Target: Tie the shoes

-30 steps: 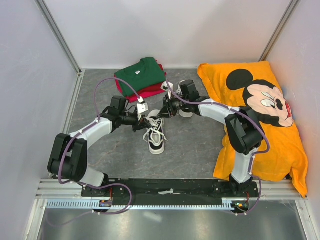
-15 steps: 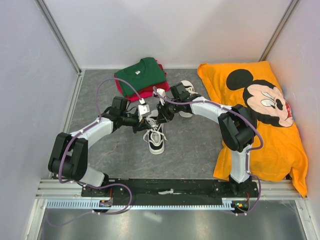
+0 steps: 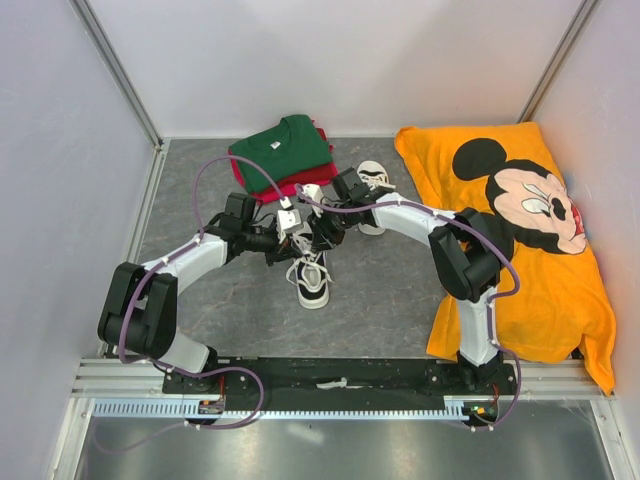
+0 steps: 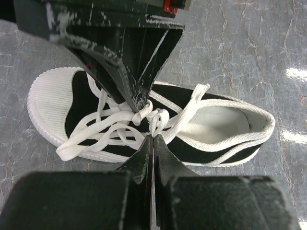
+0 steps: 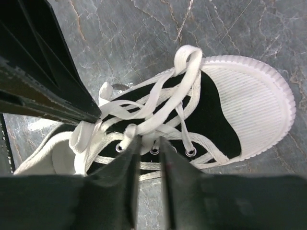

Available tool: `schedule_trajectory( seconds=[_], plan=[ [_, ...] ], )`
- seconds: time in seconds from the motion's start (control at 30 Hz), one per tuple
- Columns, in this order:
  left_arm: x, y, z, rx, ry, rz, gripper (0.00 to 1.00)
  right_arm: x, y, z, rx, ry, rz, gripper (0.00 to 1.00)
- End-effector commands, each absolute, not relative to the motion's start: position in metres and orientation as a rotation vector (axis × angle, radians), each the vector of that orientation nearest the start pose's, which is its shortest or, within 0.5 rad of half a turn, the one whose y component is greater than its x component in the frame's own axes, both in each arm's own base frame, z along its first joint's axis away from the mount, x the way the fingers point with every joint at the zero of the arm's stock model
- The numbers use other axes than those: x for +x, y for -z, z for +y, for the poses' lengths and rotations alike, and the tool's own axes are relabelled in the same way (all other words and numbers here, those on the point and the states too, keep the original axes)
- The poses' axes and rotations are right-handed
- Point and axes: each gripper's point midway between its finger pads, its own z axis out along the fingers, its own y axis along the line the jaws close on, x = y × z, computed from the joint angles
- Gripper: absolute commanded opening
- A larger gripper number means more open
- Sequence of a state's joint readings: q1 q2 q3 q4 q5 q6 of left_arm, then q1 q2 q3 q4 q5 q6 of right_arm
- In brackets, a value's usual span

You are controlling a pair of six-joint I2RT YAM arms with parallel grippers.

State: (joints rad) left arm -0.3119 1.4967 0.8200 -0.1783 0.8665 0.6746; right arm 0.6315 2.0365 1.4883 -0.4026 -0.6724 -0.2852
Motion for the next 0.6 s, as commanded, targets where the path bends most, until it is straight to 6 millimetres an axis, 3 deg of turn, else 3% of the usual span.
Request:
schedule_trajectory(
  seconds=[0.0,0.03,0.07,0.23,0.57],
  plan=[
    [0.296,-0.101,-0.22,1.395,0.81,1.663,0.02,0.33,-0.078,0.369,-1.385,-0.953,2.062,0.19],
    [0.297,-0.1,-0.22,1.395,0.807,1.663,0.02,0.329,-0.08,0.37,-1.387,-0.958,2.058,0.06],
    [0.297,-0.101,-0.22,1.396,0.804,1.661,0.02,0.329,-0.083,0.371,-1.384,-0.967,2.057,0.01],
    [0.297,-0.102,-0.22,1.393,0.803,1.658,0.02,0.338,-0.109,0.372,-1.311,-0.987,2.019,0.0],
    [0.303,-0.101,-0.221,1.376,0.8,1.688,0.02,0.337,-0.122,0.363,-1.206,-0.99,2.001,0.0]
  ],
)
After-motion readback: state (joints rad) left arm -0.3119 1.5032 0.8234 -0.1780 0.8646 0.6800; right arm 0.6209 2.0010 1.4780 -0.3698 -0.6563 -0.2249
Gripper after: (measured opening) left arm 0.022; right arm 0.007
